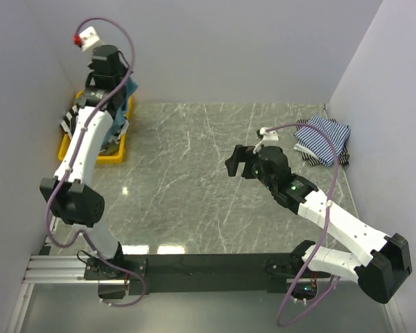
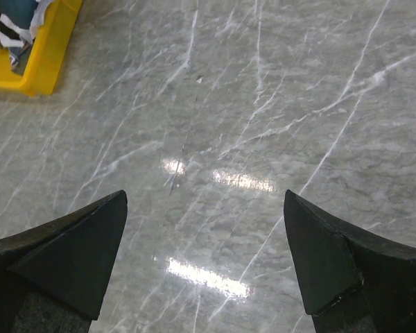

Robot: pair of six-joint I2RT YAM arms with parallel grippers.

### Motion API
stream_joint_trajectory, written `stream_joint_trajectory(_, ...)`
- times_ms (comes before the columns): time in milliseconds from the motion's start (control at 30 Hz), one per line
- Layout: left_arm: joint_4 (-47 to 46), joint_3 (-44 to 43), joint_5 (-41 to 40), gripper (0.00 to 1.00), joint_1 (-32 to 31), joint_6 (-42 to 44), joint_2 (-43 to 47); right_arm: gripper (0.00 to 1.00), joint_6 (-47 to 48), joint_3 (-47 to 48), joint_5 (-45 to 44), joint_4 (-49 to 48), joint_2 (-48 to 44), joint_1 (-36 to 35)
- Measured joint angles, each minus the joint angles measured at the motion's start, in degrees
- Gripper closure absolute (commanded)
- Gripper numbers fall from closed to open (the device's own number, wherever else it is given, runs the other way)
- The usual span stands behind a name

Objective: Fold and stack the tank tops
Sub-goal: Move the tank top to the center of the board

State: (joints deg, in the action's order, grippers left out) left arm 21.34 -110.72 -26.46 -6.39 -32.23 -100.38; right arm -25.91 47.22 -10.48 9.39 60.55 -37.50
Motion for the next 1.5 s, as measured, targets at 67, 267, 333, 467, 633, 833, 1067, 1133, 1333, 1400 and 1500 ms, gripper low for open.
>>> stream_joint_trajectory(67, -0.52, 0.83, -0.46, 0.99, -4.5, 1.25, 2.49, 0.0, -0.2, 0.02, -0.59, -0.35, 0.0, 0.07)
stream_joint_trajectory(267, -0.5, 2.4, -1.55, 0.99, -18.75, 3.13, 8.61, 0.0, -0.74, 0.11, -0.87, -2.27, -1.07, 0.31)
stream_joint_trajectory(333, -0.48, 2.54, -1.86, 0.99, -22.75, 3.08, 10.23, 0.0, -0.98, 0.35, -0.85, -2.86, -1.86, 0.33)
stream_joint_trajectory(467, -0.76, 6.4, -1.29, 0.99, -27.15, 0.39, 14.71, 0.0, -1.29, 0.46, -0.94, -4.59, -2.89, 0.37)
stream_joint_trajectory(633, -2.62, 21.57, 2.19, 0.73, -24.24, -8.24, 21.57, 0.0, -1.57, 0.46, -1.38, -6.49, -1.75, 0.42)
stream_joint_trajectory(833, -6.78, 34.12, 18.05, 0.43, -9.77, -16.44, 10.27, 0.02, -2.89, 0.33, -1.62, -8.46, 5.18, 0.79)
stream_joint_trajectory(1067, -3.76, 50.95, 23.76, 0.52, -7.06, -19.71, 9.99, 0.06, -4.52, -5.11, 1.22, -10.43, 10.21, 0.9)
stream_joint_trajectory(1133, -3.21, 54.21, 23.54, 0.61, -9.51, -20.09, 16.39, 0.1, -4.87, -8.37, 2.32, -11.19, 10.19, 0.81)
stream_joint_trajectory(1333, -4.42, 64.08, 22.16, 0.62, -12.66, -22.1, 33.22, 0.15, -6.99, -12.52, 3.23, -11.45, 12.07, -2.12)
stream_joint_trajectory(1400, -4.22, 67.47, 21.62, 0.55, -12.44, -22.56, 33.35, 0.16, -8.02, -12.87, 3.23, -11.89, 13.35, -3.26)
stream_joint_trajectory(1500, -3.69, 72.59, 21.49, 0.47, -12.44, -23.02, 31.82, 0.16, -9.77, -14.67, 3.23, -12.66, 14.32, -3.96)
